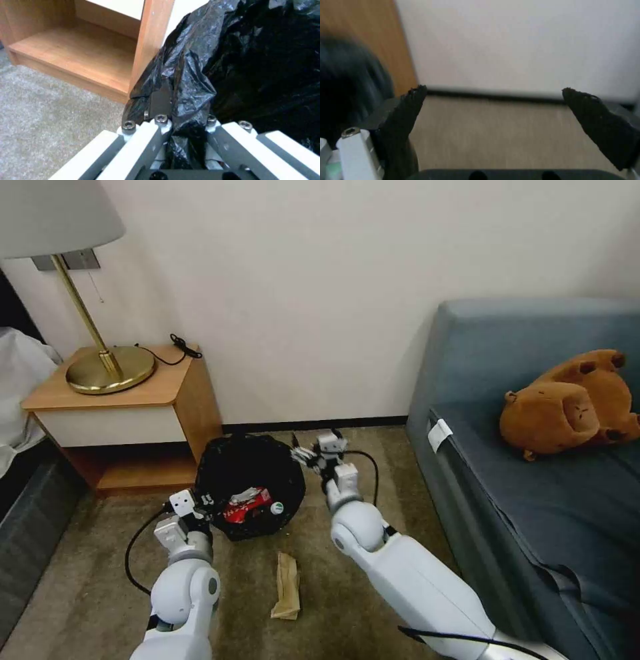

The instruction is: Pick up the trash bin, then pick up the garbage on the floor and place it into the trash bin.

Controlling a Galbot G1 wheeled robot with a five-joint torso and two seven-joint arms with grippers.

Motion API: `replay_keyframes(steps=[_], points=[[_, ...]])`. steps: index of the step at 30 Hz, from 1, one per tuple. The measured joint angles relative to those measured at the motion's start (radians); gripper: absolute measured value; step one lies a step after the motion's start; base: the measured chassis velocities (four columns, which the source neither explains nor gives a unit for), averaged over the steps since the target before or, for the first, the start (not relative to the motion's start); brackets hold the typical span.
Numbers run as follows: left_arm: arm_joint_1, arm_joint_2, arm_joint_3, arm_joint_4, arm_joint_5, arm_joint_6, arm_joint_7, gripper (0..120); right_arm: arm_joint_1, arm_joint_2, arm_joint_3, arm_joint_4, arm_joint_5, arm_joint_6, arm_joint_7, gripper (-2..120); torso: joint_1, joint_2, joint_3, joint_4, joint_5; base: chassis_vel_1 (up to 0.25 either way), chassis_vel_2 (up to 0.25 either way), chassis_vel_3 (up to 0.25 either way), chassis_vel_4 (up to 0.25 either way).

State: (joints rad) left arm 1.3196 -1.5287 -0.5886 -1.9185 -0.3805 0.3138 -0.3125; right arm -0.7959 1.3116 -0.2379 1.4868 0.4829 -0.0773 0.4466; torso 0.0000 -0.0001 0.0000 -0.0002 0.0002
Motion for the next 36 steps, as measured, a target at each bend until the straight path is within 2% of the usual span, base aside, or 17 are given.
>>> replay_keyframes(steps=[7,10,12,13,16,25,30,36], points=[[0.002,0.004,-0.003,-0.010,0.003,0.001,0.000,3,-0.015,-0.007,-0.015,-0.038,0.085,-0.052,0.044,100,0.000,0.000,0.000,0.0001,-0.0001,0.000,0.000,0.000,0.000],[0.004,0.004,-0.007,-0.014,0.005,0.001,0.000,3,-0.013,-0.015,-0.036,-0.044,0.141,-0.100,0.076,100,0.000,0.000,0.000,0.0002,-0.0002,0.000,0.000,0.000,0.000],[0.001,0.006,-0.011,-0.015,0.009,0.001,0.001,3,0.002,-0.020,-0.068,-0.045,0.227,-0.165,0.124,100,0.000,0.000,0.000,0.0001,-0.0003,0.000,0.000,0.000,0.000],[0.001,0.006,-0.011,-0.015,0.009,0.001,0.001,3,0.002,-0.020,-0.068,-0.045,0.227,-0.165,0.124,100,0.000,0.000,0.000,0.0001,-0.0003,0.000,0.000,0.000,0.000],[-0.005,0.009,-0.016,-0.017,0.008,0.000,0.002,3,0.031,-0.017,-0.106,-0.054,0.330,-0.238,0.169,100,0.000,0.000,0.000,0.0002,-0.0003,0.000,0.000,0.000,0.000],[0.000,0.006,-0.020,-0.024,0.014,-0.002,0.003,3,0.046,0.001,-0.181,-0.081,0.405,-0.304,0.191,100,0.000,0.000,0.000,0.0003,-0.0003,0.000,0.000,0.000,0.000],[0.007,-0.003,-0.016,-0.027,0.027,-0.008,0.003,3,0.032,0.011,-0.182,-0.082,0.444,-0.355,0.224,100,0.000,0.000,0.000,0.0002,-0.0002,0.000,0.000,0.000,0.000],[0.007,-0.014,-0.004,-0.025,0.042,-0.010,0.003,3,0.015,0.014,-0.177,-0.083,0.475,-0.375,0.227,100,0.000,0.000,0.000,0.0002,-0.0003,0.000,0.000,0.000,0.000]])
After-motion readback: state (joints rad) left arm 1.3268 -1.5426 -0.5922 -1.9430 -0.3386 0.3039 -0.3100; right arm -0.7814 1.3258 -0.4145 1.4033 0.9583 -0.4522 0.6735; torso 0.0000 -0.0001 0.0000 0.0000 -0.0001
